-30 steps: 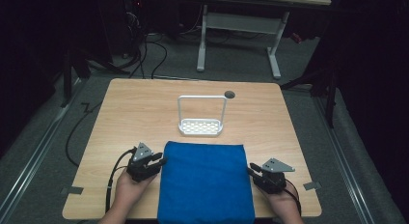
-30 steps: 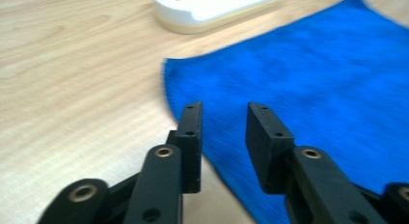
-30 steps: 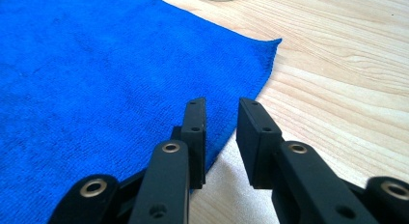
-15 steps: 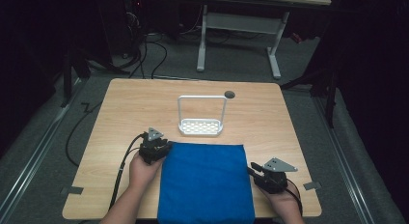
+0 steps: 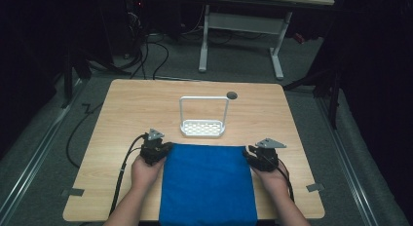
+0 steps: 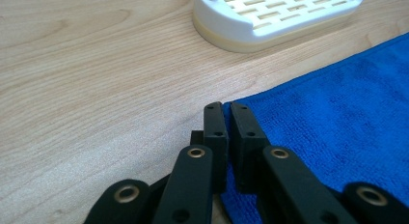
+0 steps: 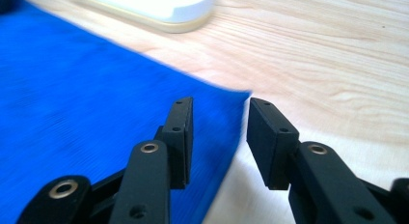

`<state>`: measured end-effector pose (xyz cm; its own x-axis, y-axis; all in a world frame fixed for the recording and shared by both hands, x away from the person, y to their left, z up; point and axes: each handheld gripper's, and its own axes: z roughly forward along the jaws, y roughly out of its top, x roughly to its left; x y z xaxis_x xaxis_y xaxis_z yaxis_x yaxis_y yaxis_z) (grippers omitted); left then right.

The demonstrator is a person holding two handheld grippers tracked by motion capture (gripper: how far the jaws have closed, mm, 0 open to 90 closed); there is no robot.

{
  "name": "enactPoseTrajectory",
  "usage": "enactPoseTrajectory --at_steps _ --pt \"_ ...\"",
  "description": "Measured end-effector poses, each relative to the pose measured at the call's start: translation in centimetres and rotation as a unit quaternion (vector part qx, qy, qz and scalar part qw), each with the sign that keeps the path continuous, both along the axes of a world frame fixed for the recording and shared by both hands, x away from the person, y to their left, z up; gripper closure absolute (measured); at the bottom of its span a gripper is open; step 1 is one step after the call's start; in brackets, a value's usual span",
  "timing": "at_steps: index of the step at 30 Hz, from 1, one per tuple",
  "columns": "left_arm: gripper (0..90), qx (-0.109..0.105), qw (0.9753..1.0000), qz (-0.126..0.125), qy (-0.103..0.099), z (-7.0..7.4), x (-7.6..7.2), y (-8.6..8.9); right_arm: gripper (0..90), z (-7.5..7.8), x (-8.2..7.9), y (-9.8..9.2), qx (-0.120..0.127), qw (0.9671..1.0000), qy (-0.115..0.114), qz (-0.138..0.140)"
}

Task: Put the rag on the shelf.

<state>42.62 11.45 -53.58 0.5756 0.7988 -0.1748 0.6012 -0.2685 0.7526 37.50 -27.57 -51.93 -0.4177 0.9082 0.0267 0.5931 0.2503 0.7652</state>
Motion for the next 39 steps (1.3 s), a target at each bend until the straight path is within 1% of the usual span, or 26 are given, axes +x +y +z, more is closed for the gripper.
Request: enactPoseTrajectory --at_steps 1,4,6,8,9,10,12,16,19,20,22,25,27,28,29,30,31,34,36,37,39 --pt "86.4 -0.002 1.0 0.001 0.001 0.0 0.0 0.0 62.8 0.0 0.0 0.0 0.0 1.0 0.0 0.0" --pt "86.8 0.0 1.0 0.0 0.001 0.0 0.0 0.1 63.2 -0.4 1.3 0.3 0.003 0.9998 0.015 -0.009" --pt "86.8 0.001 1.0 0.0 0.0 0.0 0.0 0.0 63.5 -0.6 1.6 0.4 -0.003 0.9997 0.021 -0.011" --pt "86.9 -0.001 1.0 0.001 0.001 0.0 0.1 0.1 64.8 -0.9 1.7 0.6 -0.015 0.9995 0.024 -0.014" --pt "87.0 -0.001 1.0 0.002 0.001 0.0 0.0 0.1 65.3 -0.9 1.7 0.6 -0.013 0.9995 0.023 -0.016" --pt "87.0 0.0 1.0 0.001 0.001 0.0 0.0 0.1 69.4 -0.9 1.7 0.6 -0.012 0.9995 0.025 -0.016" --pt "87.2 0.005 1.0 0.001 -0.002 0.0 0.0 0.0 75.2 -0.9 1.7 0.6 -0.024 0.9995 0.02 -0.01" --pt "87.8 0.005 1.0 0.002 -0.002 0.0 0.0 0.0 88.4 -1.1 1.5 1.0 -0.025 0.9996 0.014 0.002" --pt "88.1 0.0 1.0 0.0 0.0 0.0 0.0 0.0 89.2 -1.1 1.2 1.2 -0.028 0.9996 0.002 0.003" --pt "88.1 -0.002 1.0 0.0 -0.002 0.0 -0.1 0.0 89.2 -1.1 1.2 1.2 -0.028 0.9996 0.002 0.003" --pt "88.1 -0.009 0.9999 -0.005 -0.005 0.1 -0.2 0.1 89.2 -0.9 0.7 1.1 -0.02 0.9997 -0.012 0.004" --pt "88.1 -0.017 0.9996 -0.01 -0.02 0.3 -0.5 0.3 89.2 -0.5 -0.1 1.2 -0.01 0.9995 -0.027 0.012" --pt "88.1 -0.018 0.9993 -0.012 -0.029 0.5 -0.8 0.4 89.2 0.0 -0.6 1.3 -0.004 0.9991 -0.039 0.015" --pt "88.1 -0.023 0.999 -0.012 -0.036 0.7 -1.0 0.4 89.2 0.3 -0.9 1.4 0.001 0.9988 -0.046 0.016" --pt "88.1 -0.03 0.9983 -0.011 -0.048 1.2 -1.3 0.6 89.2 0.6 -1.1 1.4 0.007 0.9985 -0.052 0.016" --pt "88.1 -0.035 0.9979 -0.01 -0.053 1.4 -1.5 0.6 89.2 1.0 -1.5 1.4 0.011 0.9978 -0.063 0.017" --pt "88.1 -0.04 0.9975 -0.008 -0.059 1.7 -1.8 0.7 89.2 1.2 -1.6 1.4 0.011 0.9974 -0.069 0.02" --pt "88.1 -0.049 0.9953 -0.006 -0.083 2.9 -2.6 1.1 89.2 2.0 -2.2 1.3 0.017 0.9959 -0.086 0.022" --pt "88.1 -0.061 0.993 -0.002 -0.101 3.8 -3.3 1.4 89.2 2.4 -2.5 1.2 0.022 0.995 -0.095 0.022" --pt "88.0 -0.065 0.9919 0.0 -0.109 4.3 -3.5 1.6 89.2 2.8 -2.6 1.2 0.025 0.9942 -0.102 0.023" --pt "88.1 -0.069 0.9903 0.002 -0.121 4.9 -3.9 1.8 89.3 3.3 -2.9 1.1 0.028 0.993 -0.113 0.022"
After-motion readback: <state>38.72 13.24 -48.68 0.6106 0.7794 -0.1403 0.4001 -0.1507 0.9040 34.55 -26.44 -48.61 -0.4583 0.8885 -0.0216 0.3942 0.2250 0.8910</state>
